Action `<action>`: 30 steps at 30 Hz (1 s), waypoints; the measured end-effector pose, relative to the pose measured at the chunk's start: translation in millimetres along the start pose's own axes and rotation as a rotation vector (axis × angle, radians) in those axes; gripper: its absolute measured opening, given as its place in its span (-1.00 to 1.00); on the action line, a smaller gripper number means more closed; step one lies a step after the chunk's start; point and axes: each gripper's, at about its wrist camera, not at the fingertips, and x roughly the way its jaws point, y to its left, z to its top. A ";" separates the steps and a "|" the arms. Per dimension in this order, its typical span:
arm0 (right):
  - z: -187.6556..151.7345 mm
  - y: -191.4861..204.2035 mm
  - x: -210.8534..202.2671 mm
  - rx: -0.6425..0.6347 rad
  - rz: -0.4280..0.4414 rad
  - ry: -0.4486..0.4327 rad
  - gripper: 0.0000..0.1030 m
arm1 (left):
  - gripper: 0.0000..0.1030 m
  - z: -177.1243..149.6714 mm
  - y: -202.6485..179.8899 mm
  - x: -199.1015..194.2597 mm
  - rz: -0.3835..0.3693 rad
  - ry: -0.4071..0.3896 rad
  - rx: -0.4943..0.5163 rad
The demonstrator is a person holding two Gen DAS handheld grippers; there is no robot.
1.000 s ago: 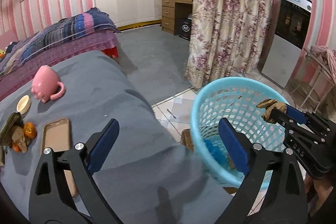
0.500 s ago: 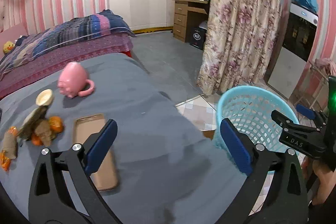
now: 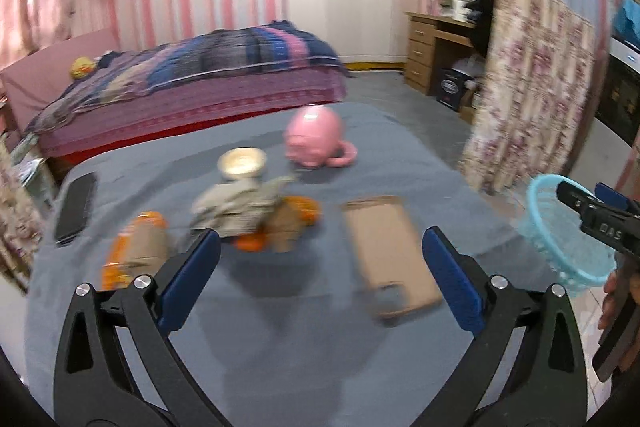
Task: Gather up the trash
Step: 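Return both tools over the table toward the snack wrapper and tube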
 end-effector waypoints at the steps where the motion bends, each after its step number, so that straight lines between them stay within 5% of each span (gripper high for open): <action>1: 0.7 9.7 -0.5 -0.006 0.013 -0.002 0.91 | 0.89 0.7 12.4 -0.7 0.017 -0.002 -0.011; 8: -1.0 98.4 8.3 -0.091 0.101 0.019 0.91 | 0.89 0.4 106.8 15.6 0.123 0.021 -0.104; 17: -2.8 163.7 44.9 -0.123 0.110 0.088 0.91 | 0.89 -32.1 191.1 54.8 0.151 0.115 -0.259; 30: -16.6 181.8 100.7 -0.176 0.009 0.177 0.91 | 0.84 -31.3 183.1 95.6 0.157 0.175 -0.187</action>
